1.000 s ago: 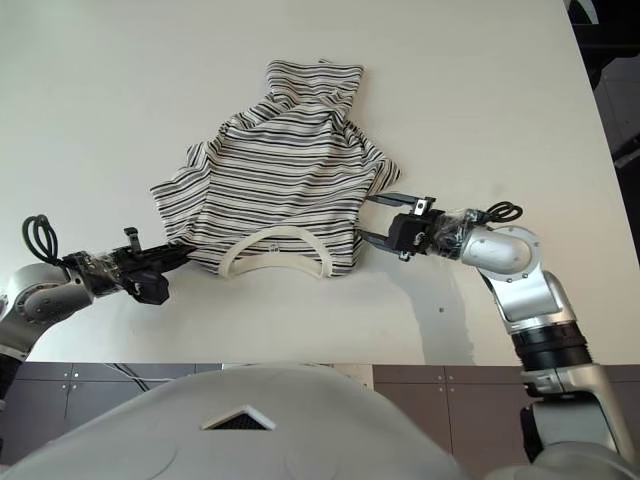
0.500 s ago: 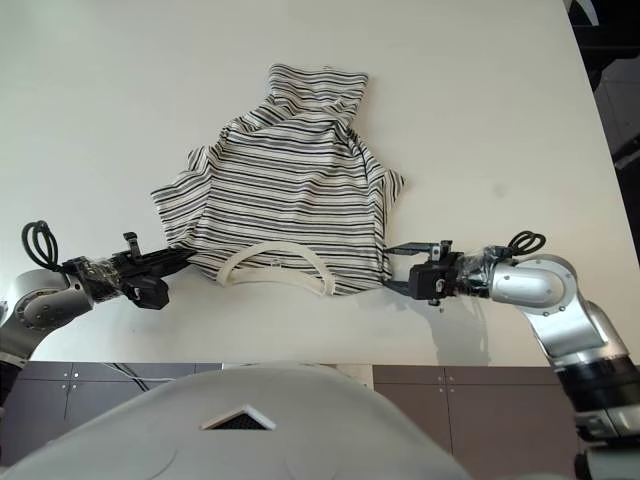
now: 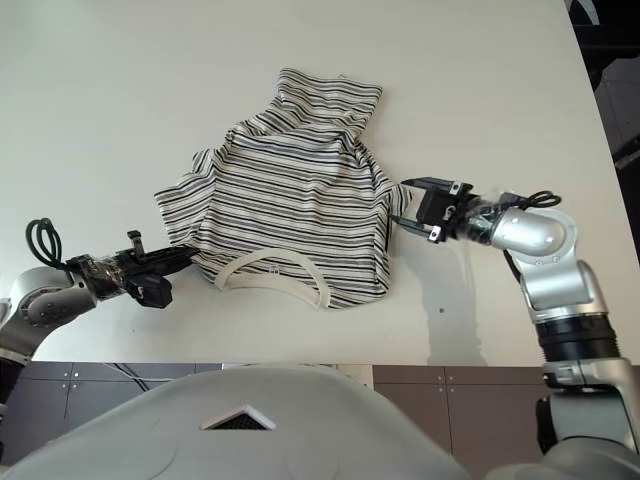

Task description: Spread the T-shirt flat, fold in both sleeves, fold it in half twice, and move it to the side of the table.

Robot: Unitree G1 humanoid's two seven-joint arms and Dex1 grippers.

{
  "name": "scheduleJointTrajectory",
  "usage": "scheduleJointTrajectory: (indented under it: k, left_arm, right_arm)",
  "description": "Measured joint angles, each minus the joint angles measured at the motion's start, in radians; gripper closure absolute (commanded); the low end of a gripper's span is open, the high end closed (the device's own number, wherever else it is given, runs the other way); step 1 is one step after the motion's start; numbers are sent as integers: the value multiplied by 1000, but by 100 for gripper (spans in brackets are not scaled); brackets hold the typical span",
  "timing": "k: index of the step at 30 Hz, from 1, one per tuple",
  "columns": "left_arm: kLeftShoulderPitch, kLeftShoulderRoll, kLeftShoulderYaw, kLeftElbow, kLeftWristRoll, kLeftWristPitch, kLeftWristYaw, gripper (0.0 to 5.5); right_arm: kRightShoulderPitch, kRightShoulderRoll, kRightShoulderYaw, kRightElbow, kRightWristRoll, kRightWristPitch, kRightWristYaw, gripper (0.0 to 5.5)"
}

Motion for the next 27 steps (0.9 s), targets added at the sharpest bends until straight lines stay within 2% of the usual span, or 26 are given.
scheduleJointTrajectory:
  k: [6, 10, 13, 15, 19, 22, 24, 27]
  left_arm:
    - [-17, 0, -10, 11, -2, -6, -18, 538]
    - [-18, 0, -8, 19, -2, -11, -12, 538]
    - [-12, 0, 2, 23, 2, -8, 7, 538]
    - [-5, -2, 5, 13, 2, 2, 10, 538]
    - [42, -23, 14, -63, -14, 37, 13, 538]
    - [100, -26, 41, -97, -15, 58, 27, 538]
    - [138, -31, 55, -113, -12, 75, 43, 538]
    - [162, -54, 60, -136, -5, 98, 62, 538]
  right_arm:
    - [-110, 13, 64, 214, -157, -211, -65, 276]
    - [-138, -81, 61, 280, -246, -296, -102, 276]
    - [-43, -155, 34, 153, -112, -229, 37, 276]
    - [6, -164, 21, 69, -60, -175, 80, 276]
    - [88, -185, -122, -187, 48, -142, 55, 276]
    - [316, -205, -194, -374, 84, -160, 63, 276]
    - [457, -208, -208, -464, 86, -172, 80, 276]
    - [550, -202, -170, -467, 38, -232, 84, 276]
